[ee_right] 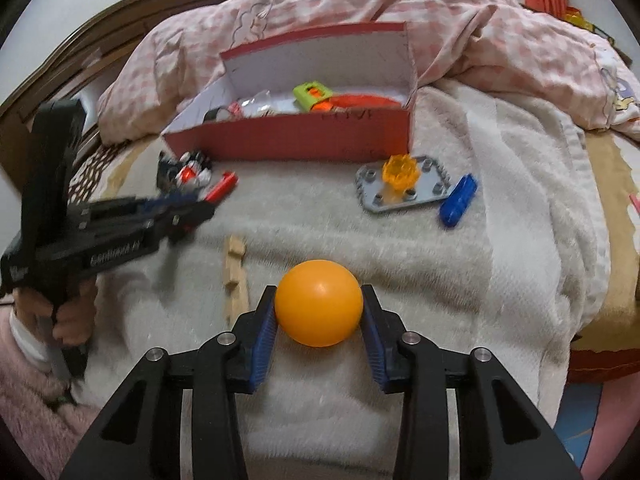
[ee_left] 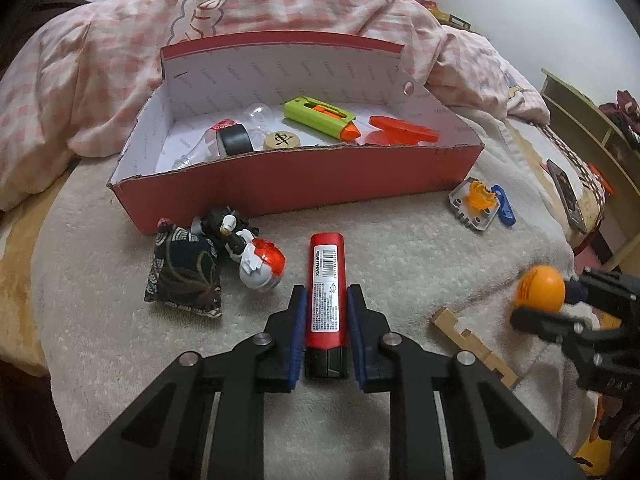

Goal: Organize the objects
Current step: 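Grasp the red cylinder with the left gripper while the right gripper grasps the orange ball, then lift and carry the red cylinder and orange ball over the box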

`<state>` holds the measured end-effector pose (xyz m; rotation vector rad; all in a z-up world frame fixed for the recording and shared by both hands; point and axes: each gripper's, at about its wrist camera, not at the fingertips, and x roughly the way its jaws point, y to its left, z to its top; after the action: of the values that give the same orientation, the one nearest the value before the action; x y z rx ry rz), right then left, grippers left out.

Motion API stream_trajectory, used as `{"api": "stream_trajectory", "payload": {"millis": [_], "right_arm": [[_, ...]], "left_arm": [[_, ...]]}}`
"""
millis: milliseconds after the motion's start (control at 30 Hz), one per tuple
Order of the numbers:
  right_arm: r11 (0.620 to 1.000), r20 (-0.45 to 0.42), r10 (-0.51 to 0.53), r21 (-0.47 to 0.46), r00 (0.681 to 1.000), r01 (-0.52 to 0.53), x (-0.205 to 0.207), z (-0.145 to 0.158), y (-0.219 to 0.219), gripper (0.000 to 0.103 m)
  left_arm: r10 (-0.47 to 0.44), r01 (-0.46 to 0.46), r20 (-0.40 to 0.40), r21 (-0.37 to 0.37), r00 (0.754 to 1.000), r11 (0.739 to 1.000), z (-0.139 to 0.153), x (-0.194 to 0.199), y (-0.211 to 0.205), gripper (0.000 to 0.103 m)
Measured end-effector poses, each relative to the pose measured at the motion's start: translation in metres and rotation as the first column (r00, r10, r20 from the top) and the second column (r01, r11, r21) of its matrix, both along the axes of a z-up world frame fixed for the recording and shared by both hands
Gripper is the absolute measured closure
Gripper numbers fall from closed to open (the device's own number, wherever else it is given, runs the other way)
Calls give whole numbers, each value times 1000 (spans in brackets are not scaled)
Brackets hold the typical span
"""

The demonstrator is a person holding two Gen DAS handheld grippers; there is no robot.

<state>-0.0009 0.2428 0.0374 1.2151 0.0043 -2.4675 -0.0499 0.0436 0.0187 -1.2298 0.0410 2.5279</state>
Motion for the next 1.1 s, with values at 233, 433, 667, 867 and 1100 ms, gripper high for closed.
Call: {"api": "stream_trajectory", "payload": {"millis": [233,433,667,867,1100], "right_arm": [[1000,3,11,22,1000,-11,-2,-10,-7,63],[1000,4,6,10,1000,-6,-2,-12,-6,63],[999,1,14,37,1000,-14,-2,-14,-10,60],[1000,-11,3,-1,1000,-3,-1,-10,-7,63],[999,-64,44,-20,997,-46,1,4,-20,63]], "left_arm": [[-10,10,1,-6,1000,1000,-1,-2,3,84],[-7,7,1,-6,1000,1000,-3,-4,4,84],[-30,30,-5,30,1000,999,3,3,1,84],[-45,46,-25,52,999,998,12,13,1,84],[-44,47,-41,81,998,996,21,18,-2,84]]}}
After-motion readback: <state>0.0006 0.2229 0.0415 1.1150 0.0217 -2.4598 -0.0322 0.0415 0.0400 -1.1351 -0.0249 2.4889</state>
